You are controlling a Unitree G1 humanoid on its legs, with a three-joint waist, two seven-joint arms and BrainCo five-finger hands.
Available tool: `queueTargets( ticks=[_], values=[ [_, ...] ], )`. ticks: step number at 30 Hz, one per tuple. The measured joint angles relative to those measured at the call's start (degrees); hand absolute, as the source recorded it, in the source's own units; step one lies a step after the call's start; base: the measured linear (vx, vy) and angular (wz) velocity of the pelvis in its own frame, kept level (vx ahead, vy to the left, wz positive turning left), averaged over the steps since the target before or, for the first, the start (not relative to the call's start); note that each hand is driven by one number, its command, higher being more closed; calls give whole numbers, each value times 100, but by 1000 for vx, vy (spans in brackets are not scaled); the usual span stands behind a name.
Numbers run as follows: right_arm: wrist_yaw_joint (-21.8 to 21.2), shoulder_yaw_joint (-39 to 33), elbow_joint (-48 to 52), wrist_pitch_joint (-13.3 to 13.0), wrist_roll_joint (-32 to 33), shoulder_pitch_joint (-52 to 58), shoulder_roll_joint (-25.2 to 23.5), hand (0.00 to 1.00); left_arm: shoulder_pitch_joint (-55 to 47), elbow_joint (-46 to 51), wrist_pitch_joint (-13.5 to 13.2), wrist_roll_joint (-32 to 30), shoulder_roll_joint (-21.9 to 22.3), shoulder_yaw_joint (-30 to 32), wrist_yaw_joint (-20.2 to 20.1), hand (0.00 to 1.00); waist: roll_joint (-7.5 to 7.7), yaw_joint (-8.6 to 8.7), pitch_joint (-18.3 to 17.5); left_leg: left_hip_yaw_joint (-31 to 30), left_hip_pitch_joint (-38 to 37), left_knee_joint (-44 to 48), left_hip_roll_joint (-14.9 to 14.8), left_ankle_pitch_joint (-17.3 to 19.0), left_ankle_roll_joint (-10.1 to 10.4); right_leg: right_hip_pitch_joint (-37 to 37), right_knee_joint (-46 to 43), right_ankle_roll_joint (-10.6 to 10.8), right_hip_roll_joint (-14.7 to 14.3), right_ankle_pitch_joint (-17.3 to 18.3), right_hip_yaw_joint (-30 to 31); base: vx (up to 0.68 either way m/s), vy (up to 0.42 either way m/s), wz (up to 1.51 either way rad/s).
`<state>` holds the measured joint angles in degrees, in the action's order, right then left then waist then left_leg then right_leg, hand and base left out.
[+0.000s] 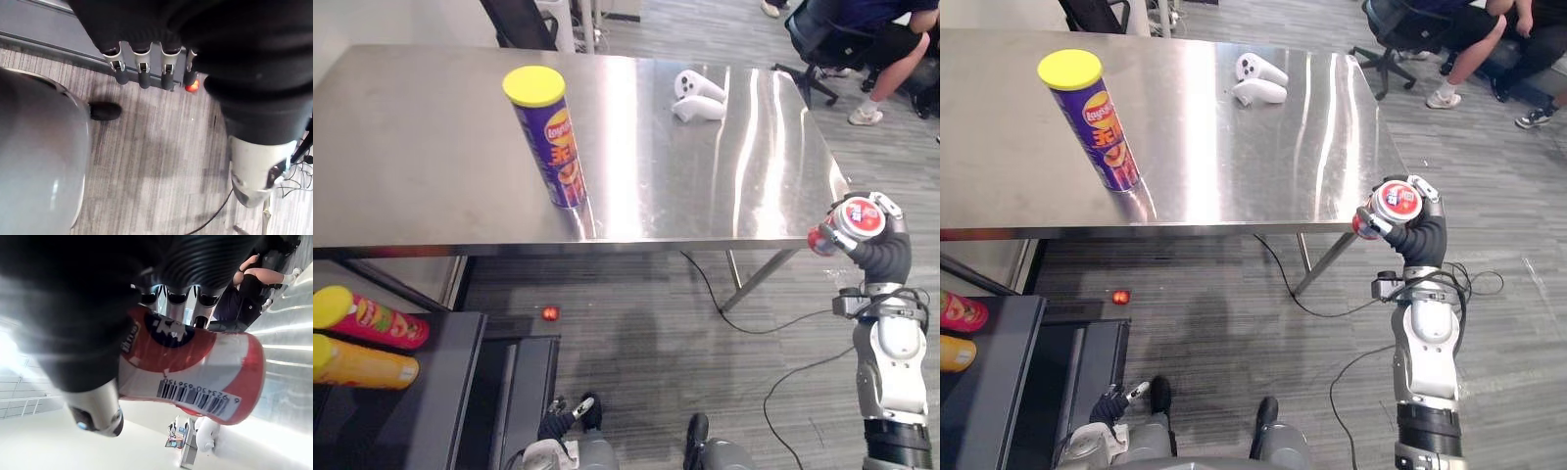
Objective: Put the gum and the chips on the shelf.
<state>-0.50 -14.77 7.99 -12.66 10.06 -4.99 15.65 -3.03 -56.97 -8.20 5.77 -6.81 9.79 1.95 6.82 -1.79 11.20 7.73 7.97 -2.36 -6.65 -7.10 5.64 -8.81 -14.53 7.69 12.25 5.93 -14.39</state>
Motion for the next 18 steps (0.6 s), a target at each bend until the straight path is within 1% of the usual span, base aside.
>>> queueTargets(
  ticks=[1,2,3,4,5,6,7,8,9,10,11,12,13,14,15,16,17,18],
  values=[
    [-1,54,-4,6,0,-3,-1,100,2,1,2,38,11,39,-1,0,-22,-7,14,-65,36,134,13,41,-2,34,-72,-1,35,53,-60,-11,-23,59],
    [-5,226,-5,5,0,-34,-10,100,-1,-6,6,64,34,142,-4,0,-105,-15,66,-252,101,360,14,115,11,172,-144,-13,58,135,-217,-19,-26,52],
    [-4,307,-10,5,0,-55,-30,100,-5,-14,9,74,41,185,-4,0,-148,-15,94,-377,119,409,9,116,16,243,-158,-24,52,168,-329,-61,-57,83],
    [1,450,-54,3,1,-110,-73,100,-22,-15,10,91,51,253,-6,0,-246,-15,130,-662,221,449,-40,71,56,331,-172,-72,17,233,-604,-104,-106,110],
    [16,546,-152,-5,9,-182,-106,100,-72,-9,11,104,96,333,-7,0,-360,-28,111,-1006,407,373,-99,-65,143,313,-190,-152,-60,288,-949,-129,-127,121],
    [25,583,-207,-5,9,-227,-96,100,-103,-7,17,142,102,372,-4,0,-440,-45,87,-1189,522,279,-131,-128,235,282,-223,-211,-113,338,-1130,-178,-222,122],
    [41,585,-234,-4,9,-282,-76,100,-131,15,42,261,118,401,0,0,-568,-91,100,-1392,686,96,-219,-107,335,191,-308,-308,-220,392,-1401,-179,-225,131],
    [72,576,-245,-1,9,-311,-79,100,-121,-57,140,306,62,447,19,0,-574,-246,140,-1181,726,-310,-326,421,487,186,-100,-439,-242,392,-1748,-183,-215,135],
    [73,557,-267,-1,7,-345,-87,100,-69,-111,150,305,5,485,16,0,-500,-281,168,-768,800,-303,-312,418,215,170,-50,-504,-129,385,-1937,-130,-133,149],
    [95,484,-318,-1,6,-424,-110,100,-103,-231,196,305,39,577,14,0,-380,-304,159,145,970,235,-210,89,-502,96,-121,-554,175,392,-2236,-72,-100,133],
    [128,410,-322,6,4,-485,-127,100,-226,-233,222,307,93,724,0,0,-359,-291,156,1074,1069,1509,-320,126,-994,95,-188,-530,350,334,-2465,-42,-114,127],
    [148,373,-321,5,5,-486,-121,100,-333,-225,220,303,120,809,0,0,-395,-281,137,1461,991,1981,-468,446,-1038,147,-187,-526,365,330,-2594,-31,-125,127],
    [199,264,-320,4,5,-466,-68,100,-443,-190,220,297,190,935,9,0,-590,-236,103,1880,961,2378,-677,655,-1066,256,-297,-531,346,333,-2971,-58,-109,125],
    [268,133,-327,6,5,-465,-76,100,-463,-119,218,296,225,937,8,0,-659,-229,108,1989,1044,2289,-644,455,-1110,247,-420,-580,327,330,-3170,-128,-89,146],
    [280,19,-325,10,0,-457,-112,100,-465,-76,210,286,244,882,5,0,-637,-153,86,1924,1010,1723,-480,71,-1159,208,-222,-678,229,418,-3276,-210,-76,169],
    [252,-118,-241,-10,-5,-369,-154,100,-413,-21,222,249,138,1003,-6,0,-493,-54,30,1695,799,1156,-199,-65,-1009,335,634,-709,52,66,-3506,-271,-125,169],
    [259,-228,-228,0,-6,-356,-214,100,-401,-42,238,235,218,1103,11,0,-545,-66,35,1943,697,1829,-432,672,-979,418,583,-784,45,-4,-3896,-242,-128,171],
    [260,-356,-188,0,-7,-246,-256,100,-418,-148,253,178,320,1107,2,0,-608,-27,12,2105,378,1829,-494,862,-712,484,514,-794,102,3,-4151,-152,-69,107]
  ],
)
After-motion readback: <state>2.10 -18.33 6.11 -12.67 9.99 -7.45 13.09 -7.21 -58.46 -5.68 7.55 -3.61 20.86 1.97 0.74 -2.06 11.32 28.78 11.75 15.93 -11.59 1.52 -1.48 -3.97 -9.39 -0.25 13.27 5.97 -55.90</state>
